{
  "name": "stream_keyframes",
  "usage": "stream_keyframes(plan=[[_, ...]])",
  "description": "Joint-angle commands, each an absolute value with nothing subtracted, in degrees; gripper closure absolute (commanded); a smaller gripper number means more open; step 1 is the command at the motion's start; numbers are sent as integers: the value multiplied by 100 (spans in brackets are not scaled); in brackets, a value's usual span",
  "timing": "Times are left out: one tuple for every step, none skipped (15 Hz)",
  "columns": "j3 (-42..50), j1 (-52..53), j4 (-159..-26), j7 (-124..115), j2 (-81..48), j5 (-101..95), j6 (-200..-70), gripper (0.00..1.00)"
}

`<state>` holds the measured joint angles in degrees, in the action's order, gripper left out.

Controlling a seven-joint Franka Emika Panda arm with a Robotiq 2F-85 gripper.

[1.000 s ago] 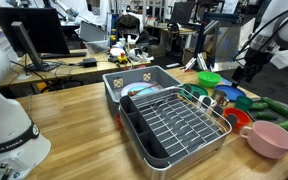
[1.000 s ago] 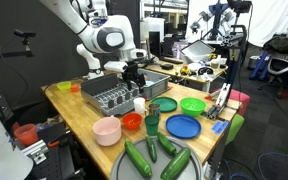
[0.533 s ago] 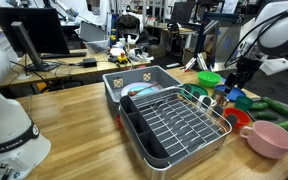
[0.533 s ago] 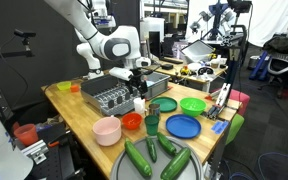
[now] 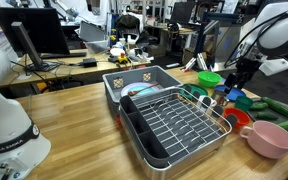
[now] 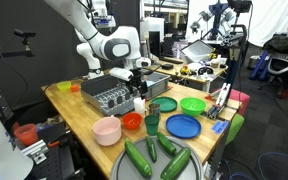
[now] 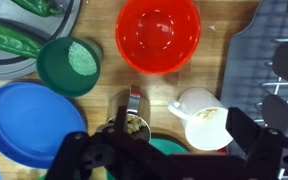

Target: Pour the contents of the jug into the pink mug

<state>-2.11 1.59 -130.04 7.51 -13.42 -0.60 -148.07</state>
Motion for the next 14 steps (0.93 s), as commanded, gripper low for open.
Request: stream_keyframes(plan=[[-147,177,-13076,520,-1375,-243,-15121,0],[-116,188,-13125,433,-1390,-310,-15273,0],[-88,187,-13197,352,-1424,-354,-15455,0],[-43,195,-13293,238,-1461,-418,-15731,0],[-10,201,-13370,190,-1501,-475,-15928,0],[24,215,-13447,145,-1551,-548,-16175,0],[84,246,-13524,82,-1606,-672,-16442,0],[116,259,-13575,58,-1664,-732,-16647,0],[137,269,-13615,55,-1737,-785,-16889,0],[191,306,-13620,30,-1793,-851,-17030,0],[250,347,-13620,-1,-1860,-894,-17161,0],[260,345,-13611,1,-1921,-869,-17242,0],[265,343,-13606,0,-1978,-816,-17305,0],[232,310,-13619,21,-2022,-740,-17369,0]])
